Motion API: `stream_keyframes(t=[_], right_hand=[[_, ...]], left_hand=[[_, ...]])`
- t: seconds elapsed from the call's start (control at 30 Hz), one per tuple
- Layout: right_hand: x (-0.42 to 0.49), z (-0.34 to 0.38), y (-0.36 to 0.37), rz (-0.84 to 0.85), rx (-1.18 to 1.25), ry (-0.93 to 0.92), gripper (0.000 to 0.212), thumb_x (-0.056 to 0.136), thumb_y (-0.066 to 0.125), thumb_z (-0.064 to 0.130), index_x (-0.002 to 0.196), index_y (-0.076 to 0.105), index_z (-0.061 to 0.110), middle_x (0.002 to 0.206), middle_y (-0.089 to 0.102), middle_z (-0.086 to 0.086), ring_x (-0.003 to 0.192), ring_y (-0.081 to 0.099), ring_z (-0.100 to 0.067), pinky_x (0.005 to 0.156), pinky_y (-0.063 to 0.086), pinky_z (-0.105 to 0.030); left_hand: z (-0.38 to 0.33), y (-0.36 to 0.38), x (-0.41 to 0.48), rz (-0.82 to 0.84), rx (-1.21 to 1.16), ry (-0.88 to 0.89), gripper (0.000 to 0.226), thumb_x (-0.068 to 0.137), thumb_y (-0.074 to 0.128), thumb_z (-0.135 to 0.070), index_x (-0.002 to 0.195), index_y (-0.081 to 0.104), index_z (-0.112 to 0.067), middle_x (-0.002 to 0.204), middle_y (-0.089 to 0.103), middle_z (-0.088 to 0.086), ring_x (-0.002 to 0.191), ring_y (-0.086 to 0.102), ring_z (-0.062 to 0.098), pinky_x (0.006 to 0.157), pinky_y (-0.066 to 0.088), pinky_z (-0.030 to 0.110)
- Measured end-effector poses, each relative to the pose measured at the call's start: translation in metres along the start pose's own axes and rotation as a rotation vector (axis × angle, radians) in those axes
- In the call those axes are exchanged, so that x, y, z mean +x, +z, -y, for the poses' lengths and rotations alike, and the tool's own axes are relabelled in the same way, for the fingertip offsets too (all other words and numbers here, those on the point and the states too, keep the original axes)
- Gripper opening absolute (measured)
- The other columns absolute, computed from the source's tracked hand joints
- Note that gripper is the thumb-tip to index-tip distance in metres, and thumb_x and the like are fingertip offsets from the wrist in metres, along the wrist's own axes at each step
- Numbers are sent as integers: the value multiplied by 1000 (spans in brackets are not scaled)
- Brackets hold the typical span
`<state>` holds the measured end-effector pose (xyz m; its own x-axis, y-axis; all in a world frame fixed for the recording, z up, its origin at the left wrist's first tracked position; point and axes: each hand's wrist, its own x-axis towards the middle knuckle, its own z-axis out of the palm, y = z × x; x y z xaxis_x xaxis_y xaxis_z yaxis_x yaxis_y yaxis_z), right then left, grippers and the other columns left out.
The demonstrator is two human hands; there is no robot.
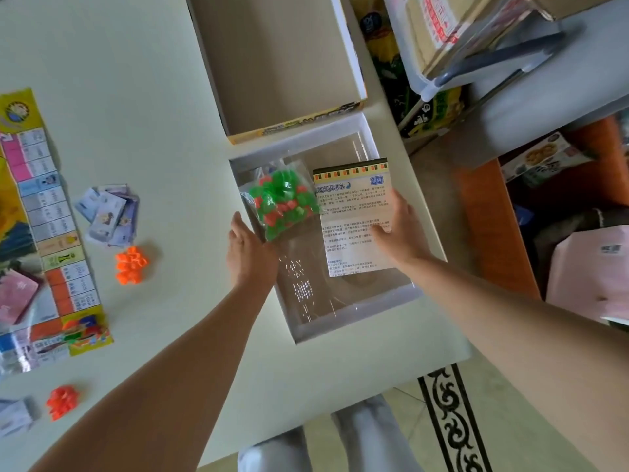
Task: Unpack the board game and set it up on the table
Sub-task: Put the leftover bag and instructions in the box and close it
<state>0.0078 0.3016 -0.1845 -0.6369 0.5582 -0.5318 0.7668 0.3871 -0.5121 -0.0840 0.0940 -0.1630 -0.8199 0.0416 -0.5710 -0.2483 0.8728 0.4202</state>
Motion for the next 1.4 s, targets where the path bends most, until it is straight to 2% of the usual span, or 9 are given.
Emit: stream_keyframes(t=[0.3,0.4,0.53,0.73,0.87,1.03,1.13,1.27,1.4], right_hand=[[-21,2,14,59,-169,2,26,89,57,28,104,38,19,92,59,1,72,59,-16,48,36,-22],[-17,20,13,-1,-260,-15,18,89,53,31,98,46,17,84,58,3,73,57,-20,55,34,-26],[15,67,8,-259,-168,-241,19,85,59,19,101,54,10,101,53,-3,92,52,-21,68,37,-28],[73,147,26,110,-282,-513,30,89,54,12,118,60,10,158,21,-3,139,26,-23,105,32,-34],[87,165,48,208,-242,-370,36,92,50,10,128,51,11,155,24,-5,122,49,-24,96,39,-31],[82,168,64,29,-239,-427,35,84,55,1,118,49,7,123,48,-10,101,56,-27,74,39,-30],[80,168,63,-78,-341,-393,40,85,58,0,123,54,9,122,52,-9,108,53,-25,79,40,-28],[73,177,44,-237,-398,-366,21,83,55,2,85,72,14,93,55,-3,94,52,-21,61,33,-26],[59,183,31,-120,-359,-448,15,87,55,6,83,67,13,108,56,-2,94,57,-19,56,31,-23]], left_hand=[[42,-14,3,-30,85,-128,39,89,58,-15,125,46,-12,113,65,14,101,60,36,71,39,34],[57,-28,10,-21,88,-163,33,90,54,-15,123,48,-12,110,66,14,100,59,34,73,40,34],[45,-44,28,-120,26,-85,47,84,52,-4,129,46,-17,122,51,15,94,56,34,73,38,33],[13,-52,62,-107,74,21,42,91,46,-14,128,54,-33,115,46,8,82,49,24,68,40,30],[14,-51,66,-63,68,14,43,93,45,-16,132,50,-33,114,48,9,83,50,24,70,45,31],[14,-53,66,-32,15,1,42,94,45,-14,133,47,-30,115,48,10,85,50,23,67,38,28],[11,-60,67,-5,5,3,42,94,45,-15,134,48,-30,118,47,9,86,50,21,63,36,24],[5,-71,66,-16,20,56,38,96,47,-21,133,51,-29,123,47,9,98,51,22,73,37,27],[-7,-84,58,-35,9,86,34,98,46,-22,131,54,-27,124,48,8,108,49,22,78,35,26]])
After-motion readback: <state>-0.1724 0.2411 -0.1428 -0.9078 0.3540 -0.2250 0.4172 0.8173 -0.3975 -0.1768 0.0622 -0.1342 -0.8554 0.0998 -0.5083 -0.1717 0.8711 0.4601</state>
